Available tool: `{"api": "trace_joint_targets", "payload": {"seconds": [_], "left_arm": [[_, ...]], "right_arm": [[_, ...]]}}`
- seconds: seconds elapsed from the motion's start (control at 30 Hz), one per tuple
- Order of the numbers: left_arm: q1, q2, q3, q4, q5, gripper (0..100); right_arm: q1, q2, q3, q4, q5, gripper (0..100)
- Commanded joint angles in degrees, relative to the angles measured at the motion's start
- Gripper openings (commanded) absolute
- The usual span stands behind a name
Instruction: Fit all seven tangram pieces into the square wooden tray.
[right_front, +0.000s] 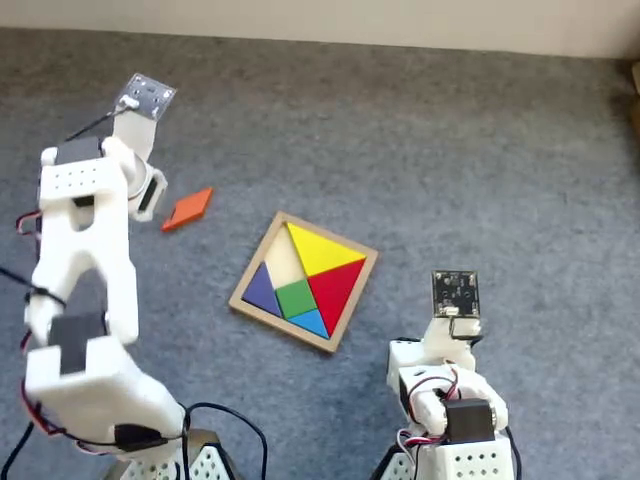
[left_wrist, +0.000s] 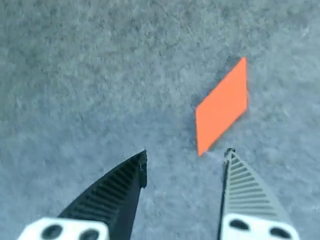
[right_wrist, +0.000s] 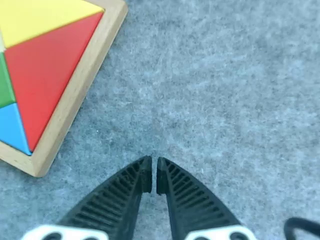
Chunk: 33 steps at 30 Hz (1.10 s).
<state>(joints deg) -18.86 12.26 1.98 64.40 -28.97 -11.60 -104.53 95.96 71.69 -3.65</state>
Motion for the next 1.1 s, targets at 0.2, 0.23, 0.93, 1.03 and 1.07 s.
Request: {"api": "trace_joint_targets", "payload": {"seconds": [0.2,0.23,0.93,1.03,1.07], "left_arm": [[-0.48,15.34,-24.92,11.16,-12.04,25],[-0.4,16.4,-27.3,13.27,-13.01,25],[8.48,30.73,-43.12,25.49,-19.87,25],[8.4,31.6,-43.12,25.41,-19.96,25],[8.4,31.96,-43.12,25.41,-19.96,25]], "right_arm": [[0.75,-1.01,7.69,0.31,-0.35,3.4],[0.75,-1.01,7.69,0.31,-0.35,3.4],[0.75,-1.01,7.69,0.31,-0.35,3.4],[0.75,-1.01,7.69,0.31,-0.35,3.4],[0.75,-1.01,7.69,0.31,-0.35,3.4]]}}
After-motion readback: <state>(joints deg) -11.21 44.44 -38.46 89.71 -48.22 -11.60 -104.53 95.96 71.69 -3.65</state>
